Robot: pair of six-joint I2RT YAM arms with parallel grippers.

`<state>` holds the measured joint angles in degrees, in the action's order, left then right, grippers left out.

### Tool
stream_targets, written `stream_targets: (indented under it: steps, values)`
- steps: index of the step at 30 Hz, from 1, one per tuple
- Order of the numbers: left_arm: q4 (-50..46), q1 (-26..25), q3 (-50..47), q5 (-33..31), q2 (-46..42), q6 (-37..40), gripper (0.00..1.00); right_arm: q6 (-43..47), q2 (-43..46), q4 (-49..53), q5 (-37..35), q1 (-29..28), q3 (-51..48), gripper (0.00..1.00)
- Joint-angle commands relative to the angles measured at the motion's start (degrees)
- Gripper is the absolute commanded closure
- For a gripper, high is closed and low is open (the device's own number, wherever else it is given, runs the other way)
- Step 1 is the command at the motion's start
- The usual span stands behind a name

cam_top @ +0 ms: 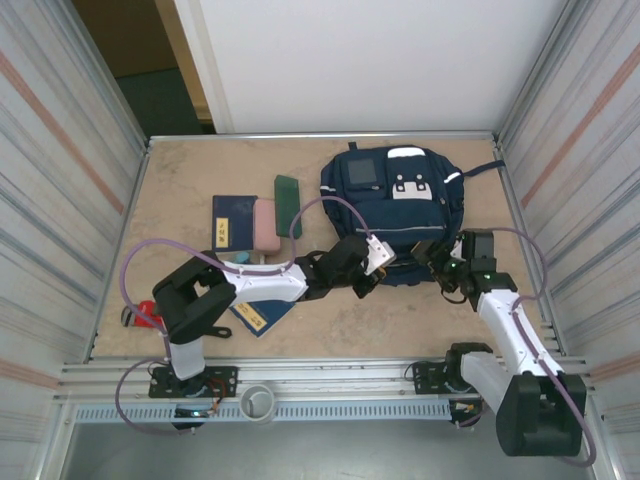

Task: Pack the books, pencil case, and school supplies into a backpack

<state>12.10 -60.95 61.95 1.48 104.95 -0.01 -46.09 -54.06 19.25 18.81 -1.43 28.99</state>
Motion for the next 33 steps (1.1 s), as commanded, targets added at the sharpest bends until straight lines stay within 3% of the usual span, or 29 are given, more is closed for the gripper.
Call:
stream_targets:
  steps: [1,8,10,13,23,28,30,33]
  values:
    - [2.5,-0.9,2.1,0.2,0.2,2.0,1.0,-2.4,-3.1,-1.5,-3.7,-2.1,2.7,0.32]
    - [3.6,-0.8,-1.8,-0.9,-1.9,5.0,1.0,4.2,-10.6,-1.5,-7.1,-0.3,6.2,0.84]
    - [4.3,-0.2,-3.6,-1.0,-3.1,5.6,1.0,5.6,-11.0,-1.8,-6.6,1.8,5.6,0.94]
    - [4.8,2.2,-6.7,-1.5,-4.9,5.0,1.0,7.5,-10.2,-1.5,-6.2,4.9,4.7,1.0]
    - [4.0,13.4,-11.2,-0.6,-6.8,3.4,1.0,12.3,-7.5,1.4,-3.0,9.9,6.8,1.0]
    - [3.9,13.8,-9.2,2.1,-6.2,3.6,1.0,12.5,-12.4,0.5,3.5,8.5,9.8,1.0]
    - [4.0,13.0,-8.3,3.1,-5.9,2.9,1.0,13.9,-13.3,3.0,2.6,8.0,11.6,0.87]
    - [4.0,11.2,-7.1,3.5,-5.8,2.1,1.0,15.4,-11.0,8.1,-1.8,8.1,12.5,0.53]
